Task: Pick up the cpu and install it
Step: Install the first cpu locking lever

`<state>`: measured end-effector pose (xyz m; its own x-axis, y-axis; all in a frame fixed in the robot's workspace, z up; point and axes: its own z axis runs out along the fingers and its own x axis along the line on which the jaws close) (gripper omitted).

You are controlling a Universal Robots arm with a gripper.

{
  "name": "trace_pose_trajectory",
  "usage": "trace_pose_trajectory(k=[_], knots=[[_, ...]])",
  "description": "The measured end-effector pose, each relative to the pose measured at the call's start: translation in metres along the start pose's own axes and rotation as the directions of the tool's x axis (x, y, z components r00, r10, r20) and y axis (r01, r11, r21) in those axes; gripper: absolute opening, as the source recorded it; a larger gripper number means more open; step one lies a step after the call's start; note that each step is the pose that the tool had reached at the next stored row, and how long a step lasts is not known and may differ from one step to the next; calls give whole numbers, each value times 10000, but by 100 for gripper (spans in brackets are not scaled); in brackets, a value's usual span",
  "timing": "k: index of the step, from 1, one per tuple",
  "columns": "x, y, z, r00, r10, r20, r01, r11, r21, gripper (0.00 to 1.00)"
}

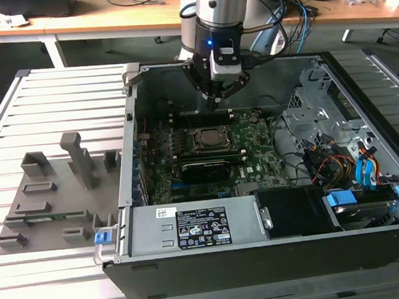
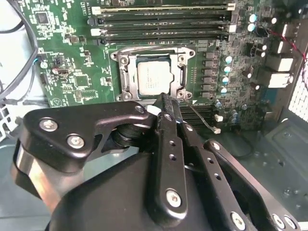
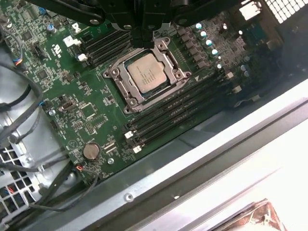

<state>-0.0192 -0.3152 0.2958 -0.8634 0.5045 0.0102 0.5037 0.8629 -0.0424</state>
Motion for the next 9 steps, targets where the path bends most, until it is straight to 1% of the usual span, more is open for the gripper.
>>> trace_pose_trajectory(k=[2, 3, 5, 6, 9], knots=[[0, 0, 0, 9997, -258, 11, 258, 9997, 2, 11], [0, 0, 0, 9981, -621, 26, 621, 9981, 7, 11], [0, 0, 0, 9935, -1136, 47, 1136, 9935, 15, 11], [0, 0, 0, 9918, -1277, 53, 1277, 9918, 16, 11], [0, 0, 0, 9834, -1812, 75, 1812, 9834, 25, 11]])
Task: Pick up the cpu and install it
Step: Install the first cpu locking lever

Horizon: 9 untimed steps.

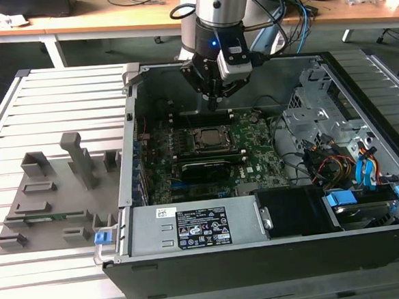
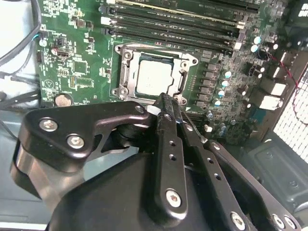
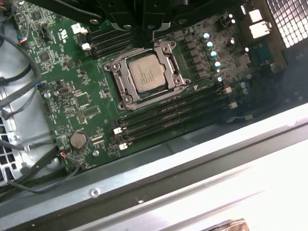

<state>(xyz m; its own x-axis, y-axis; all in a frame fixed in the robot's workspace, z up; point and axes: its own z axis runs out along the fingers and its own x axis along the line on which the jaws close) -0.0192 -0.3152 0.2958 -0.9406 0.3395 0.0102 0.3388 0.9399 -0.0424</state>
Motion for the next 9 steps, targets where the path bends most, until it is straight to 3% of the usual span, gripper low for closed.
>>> trace_pose_trajectory(k=[9], knots=[[0, 0, 0, 9950, -998, 42, 998, 9950, 12, 11]])
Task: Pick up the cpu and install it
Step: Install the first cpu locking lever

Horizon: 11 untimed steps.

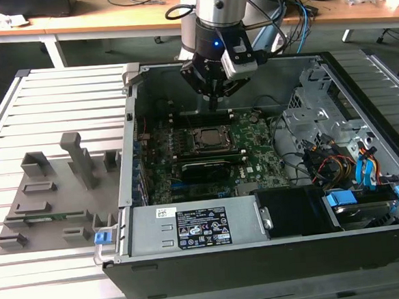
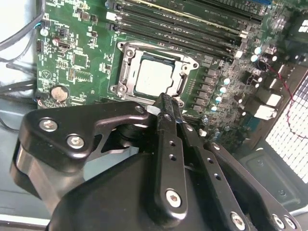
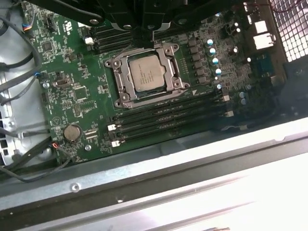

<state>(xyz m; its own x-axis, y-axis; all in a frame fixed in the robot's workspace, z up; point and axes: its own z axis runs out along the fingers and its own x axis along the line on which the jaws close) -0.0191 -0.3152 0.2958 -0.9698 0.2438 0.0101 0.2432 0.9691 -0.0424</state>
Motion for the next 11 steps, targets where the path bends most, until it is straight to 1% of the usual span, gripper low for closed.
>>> trace_pose_trajectory(k=[4, 6, 9, 11], knots=[[0, 0, 0, 9988, -496, 20, 496, 9988, 6, 11], [0, 0, 0, 9978, -662, 27, 662, 9978, 8, 11], [0, 0, 0, 9938, -1112, 46, 1112, 9938, 14, 11], [0, 0, 0, 9891, -1474, 61, 1474, 9891, 20, 11]])
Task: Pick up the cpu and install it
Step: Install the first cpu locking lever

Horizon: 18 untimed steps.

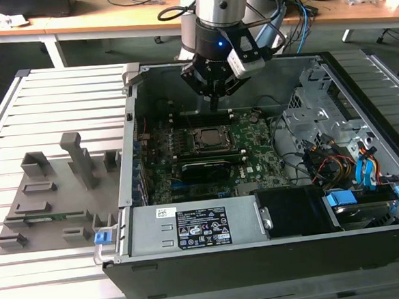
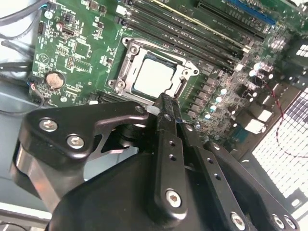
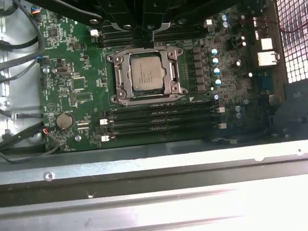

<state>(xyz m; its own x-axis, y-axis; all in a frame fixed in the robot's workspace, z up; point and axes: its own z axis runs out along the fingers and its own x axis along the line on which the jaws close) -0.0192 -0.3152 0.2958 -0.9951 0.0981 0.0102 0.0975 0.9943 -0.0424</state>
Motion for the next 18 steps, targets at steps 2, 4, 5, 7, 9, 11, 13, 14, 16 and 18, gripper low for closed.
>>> trace_pose_trajectory(k=[2, 4, 5, 7, 9, 11, 13, 14, 16, 18], knots=[[0, 0, 0, 9997, -226, 10, 226, 9997, 2, 11], [0, 0, 0, 9988, -481, 20, 481, 9988, 6, 11], [0, 0, 0, 9980, -632, 27, 632, 9980, 7, 11], [0, 1, 0, 9947, -1022, 43, 1023, 9948, -1, 11], [0, 1, 0, 9937, -1124, 49, 1124, 9935, -148, 11], [0, 1, 1, 9923, -1240, 54, 1241, 9921, -164, 11], [0, 1, 0, 9920, -1260, 55, 1261, 9919, -163, 11], [0, 1, 0, 9920, -1261, 55, 1261, 9919, -162, 11], [2, 0, 0, 9920, -1261, 55, 1262, 9919, -162, 11], [32, -3, 1, 9920, -1261, 54, 1261, 9919, -162, 11]])
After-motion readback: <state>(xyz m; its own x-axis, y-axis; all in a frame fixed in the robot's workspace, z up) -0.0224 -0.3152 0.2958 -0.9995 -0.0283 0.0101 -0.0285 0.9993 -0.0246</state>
